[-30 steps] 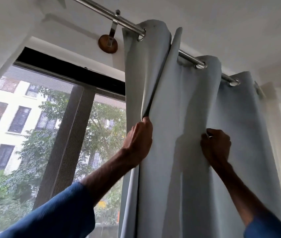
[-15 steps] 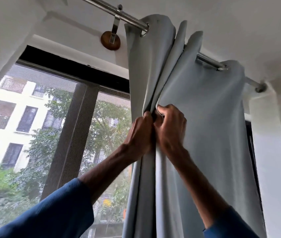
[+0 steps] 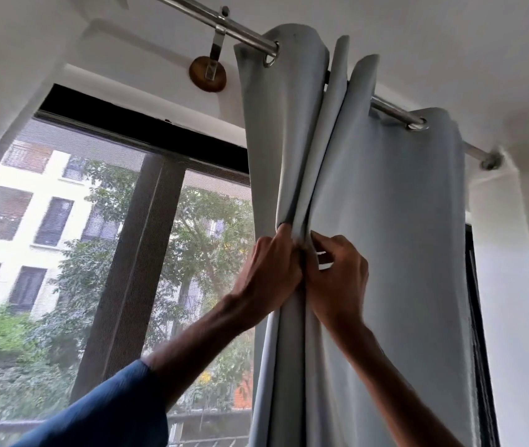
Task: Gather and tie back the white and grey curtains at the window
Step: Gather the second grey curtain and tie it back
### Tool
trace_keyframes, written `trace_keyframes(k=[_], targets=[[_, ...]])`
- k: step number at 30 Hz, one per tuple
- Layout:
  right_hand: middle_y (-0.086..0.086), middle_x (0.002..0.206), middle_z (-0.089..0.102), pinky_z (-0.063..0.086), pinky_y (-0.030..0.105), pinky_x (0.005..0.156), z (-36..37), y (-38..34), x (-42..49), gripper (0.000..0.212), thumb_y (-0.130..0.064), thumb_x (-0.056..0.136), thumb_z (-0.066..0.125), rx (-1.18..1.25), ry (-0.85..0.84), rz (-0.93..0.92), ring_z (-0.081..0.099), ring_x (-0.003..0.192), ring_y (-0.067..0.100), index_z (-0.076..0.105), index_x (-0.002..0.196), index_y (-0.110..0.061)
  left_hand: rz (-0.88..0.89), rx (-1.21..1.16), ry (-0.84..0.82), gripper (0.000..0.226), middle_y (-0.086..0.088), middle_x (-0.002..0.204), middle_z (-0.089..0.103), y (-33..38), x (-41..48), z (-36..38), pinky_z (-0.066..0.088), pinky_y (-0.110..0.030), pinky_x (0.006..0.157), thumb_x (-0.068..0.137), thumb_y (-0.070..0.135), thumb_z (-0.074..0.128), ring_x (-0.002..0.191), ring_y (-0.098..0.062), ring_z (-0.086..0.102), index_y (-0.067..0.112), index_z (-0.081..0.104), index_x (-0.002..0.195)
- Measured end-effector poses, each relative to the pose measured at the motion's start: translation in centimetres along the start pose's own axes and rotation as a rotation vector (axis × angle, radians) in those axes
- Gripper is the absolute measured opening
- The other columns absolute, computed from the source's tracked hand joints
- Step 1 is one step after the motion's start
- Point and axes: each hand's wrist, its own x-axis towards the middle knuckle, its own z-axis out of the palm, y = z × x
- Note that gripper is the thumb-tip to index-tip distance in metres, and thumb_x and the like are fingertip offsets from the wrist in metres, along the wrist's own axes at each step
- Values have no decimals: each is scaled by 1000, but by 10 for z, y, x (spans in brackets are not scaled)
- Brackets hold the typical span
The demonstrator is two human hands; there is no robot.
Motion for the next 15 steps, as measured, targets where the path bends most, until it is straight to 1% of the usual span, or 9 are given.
trace_keyframes(k=[3, 4, 6, 8, 9, 11, 12, 14, 15], targets=[[-7, 85, 69, 50, 11, 66, -6, 1, -2, 19, -31, 93, 67, 5, 6, 31, 65, 72, 4, 77, 106, -21, -2, -39, 14, 4, 1, 56, 48, 7, -4, 4, 37, -42, 53, 97, 13, 49, 48, -21, 41, 11, 47, 99], [-7, 85, 69, 50, 11, 67, -7, 2, -1, 19, -32, 92, 67, 17, 10, 38, 66, 72, 4, 77, 105, -21, -13, -74, -6, 12, 2, 58, 51, 11, -5, 3, 39, -39, 54, 98, 12, 48, 49, -18, 44, 11, 47, 111], [-8, 84, 69, 56, 23, 70, -9, 2, -1, 20, -36, 92, 68, 38, 6, 48, 67, 72, 3, 77, 104, -22, -5, -185, -32, 37, 5, 55, 55, 18, -4, 0, 42, -30, 47, 100, 9, 45, 46, -13, 51, 14, 36, 135], [-9, 85, 70, 58, 30, 71, -11, 3, 0, 21, -36, 91, 68, 44, -11, 61, 68, 73, 2, 76, 106, -23, 23, -267, -45, 49, 8, 48, 50, 22, -6, -3, 36, -15, 42, 99, 6, 44, 41, -6, 54, 18, 26, 143], [-10, 86, 71, 58, 32, 71, -12, 4, 0, 21, -34, 91, 69, 50, -17, 73, 68, 74, 1, 76, 107, -24, 52, -283, -59, 48, 9, 47, 49, 23, -7, -4, 34, -10, 43, 99, 5, 44, 42, -2, 54, 16, 27, 142], [-12, 88, 72, 59, 35, 73, -15, 7, 0, 22, -34, 89, 70, 79, -13, 102, 69, 75, 1, 76, 108, -24, 106, -289, -86, 35, 9, 54, 52, 21, -12, -3, 37, -10, 44, 99, 4, 47, 47, 0, 58, 12, 36, 131], [-13, 89, 72, 60, 36, 73, -17, 8, 0, 23, -34, 88, 71, 91, -9, 114, 69, 76, 1, 76, 108, -23, 130, -282, -72, 27, 6, 58, 55, 18, -14, 0, 42, -17, 43, 98, 5, 48, 50, -4, 59, 12, 41, 123], [-13, 92, 72, 60, 36, 74, -19, 11, -1, 26, -34, 88, 72, 90, -6, 125, 69, 76, 1, 75, 110, -21, 160, -226, 4, 14, 1, 67, 60, 7, -17, 8, 47, -38, 49, 92, 8, 45, 55, -16, 60, 13, 50, 104], [-14, 93, 72, 60, 37, 76, -20, 13, -1, 26, -34, 88, 72, 80, -9, 123, 69, 76, 2, 75, 110, -21, 151, -172, 35, 13, -1, 69, 61, 3, -18, 12, 47, -40, 52, 88, 9, 43, 57, -20, 59, 12, 54, 95]])
